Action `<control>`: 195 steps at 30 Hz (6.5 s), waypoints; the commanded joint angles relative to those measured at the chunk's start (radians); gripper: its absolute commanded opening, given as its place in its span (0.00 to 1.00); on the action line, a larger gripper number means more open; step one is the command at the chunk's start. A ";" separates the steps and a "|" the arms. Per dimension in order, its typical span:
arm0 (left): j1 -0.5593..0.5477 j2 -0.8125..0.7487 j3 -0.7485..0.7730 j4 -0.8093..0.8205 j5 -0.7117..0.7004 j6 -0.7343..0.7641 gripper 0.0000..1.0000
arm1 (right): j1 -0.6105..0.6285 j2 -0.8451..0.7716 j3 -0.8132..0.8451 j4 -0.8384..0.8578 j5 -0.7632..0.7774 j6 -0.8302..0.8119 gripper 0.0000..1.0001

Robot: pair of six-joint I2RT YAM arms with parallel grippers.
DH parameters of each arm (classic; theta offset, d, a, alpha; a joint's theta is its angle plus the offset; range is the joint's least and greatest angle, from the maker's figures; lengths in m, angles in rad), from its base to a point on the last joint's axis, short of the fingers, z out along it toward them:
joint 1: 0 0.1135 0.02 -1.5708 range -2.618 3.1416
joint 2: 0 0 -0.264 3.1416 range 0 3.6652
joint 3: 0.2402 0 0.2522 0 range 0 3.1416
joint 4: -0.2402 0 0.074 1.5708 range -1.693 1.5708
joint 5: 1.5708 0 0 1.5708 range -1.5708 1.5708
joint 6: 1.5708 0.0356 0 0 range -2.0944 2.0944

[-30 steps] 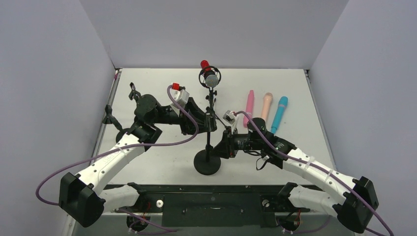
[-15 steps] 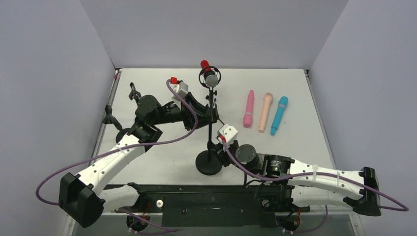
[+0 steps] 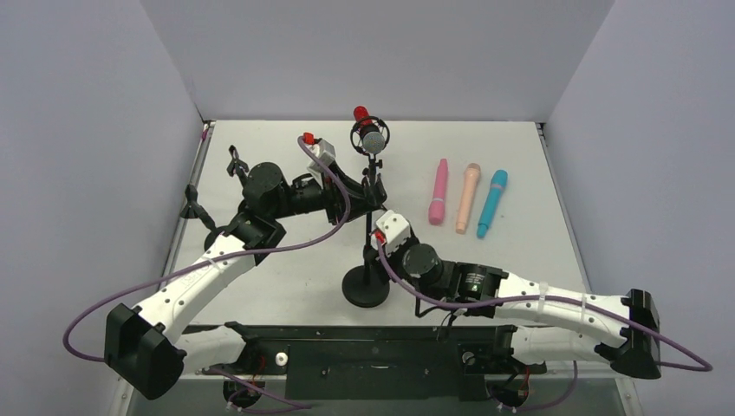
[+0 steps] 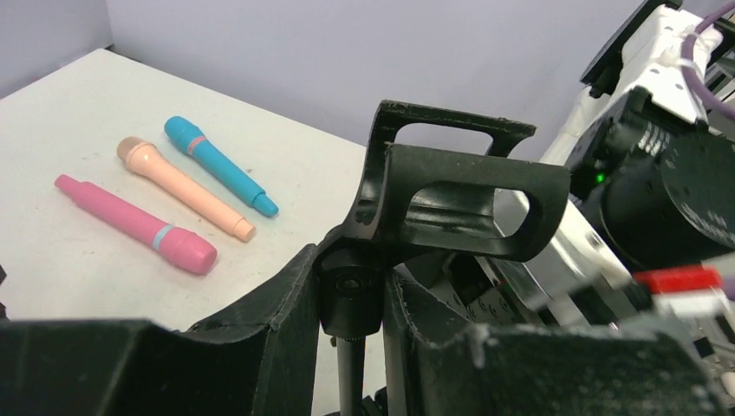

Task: Remove the microphone from the stand

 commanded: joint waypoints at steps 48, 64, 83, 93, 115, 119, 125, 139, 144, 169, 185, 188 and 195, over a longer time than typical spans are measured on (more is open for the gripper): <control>0.007 0.095 0.154 0.005 0.125 0.031 0.00 | -0.167 -0.043 0.064 -0.067 -0.311 0.233 0.15; 0.007 0.203 0.285 -0.171 0.003 -0.189 0.00 | 0.230 0.058 0.051 0.030 0.435 -0.129 0.00; 0.015 0.210 0.302 -0.252 -0.018 -0.108 0.00 | 0.189 0.081 0.126 -0.095 0.251 -0.141 0.47; 0.045 0.143 0.236 -0.169 -0.012 -0.065 0.00 | -0.293 -0.181 -0.058 -0.015 -0.689 0.262 0.63; 0.044 0.073 0.131 0.168 -0.048 -0.137 0.00 | -0.586 -0.019 -0.263 0.718 -1.051 1.073 0.65; 0.045 0.060 0.131 0.168 -0.046 -0.113 0.00 | -0.592 -0.009 -0.271 0.687 -1.049 1.076 0.64; 0.045 0.053 0.129 0.201 -0.024 -0.104 0.00 | -0.595 0.015 -0.277 0.701 -1.083 1.104 0.61; 0.044 0.027 0.090 0.240 0.051 -0.045 0.00 | -0.625 0.046 -0.266 0.737 -1.160 1.164 0.54; 0.042 0.032 0.066 0.306 0.068 -0.078 0.00 | -0.626 0.085 -0.268 0.857 -1.183 1.241 0.50; 0.041 0.050 0.050 0.300 0.057 -0.049 0.00 | -0.621 0.058 -0.270 0.795 -1.217 1.222 0.23; 0.034 0.038 0.012 0.166 -0.123 -0.070 0.00 | -0.460 -0.051 0.004 -0.026 -0.704 0.532 0.00; 0.027 0.038 0.020 0.121 -0.188 -0.080 0.00 | -0.383 -0.060 0.011 -0.063 -0.500 0.459 0.00; 0.000 0.054 0.095 -0.058 -0.318 -0.093 0.00 | -0.128 -0.056 0.030 -0.080 0.003 0.270 0.00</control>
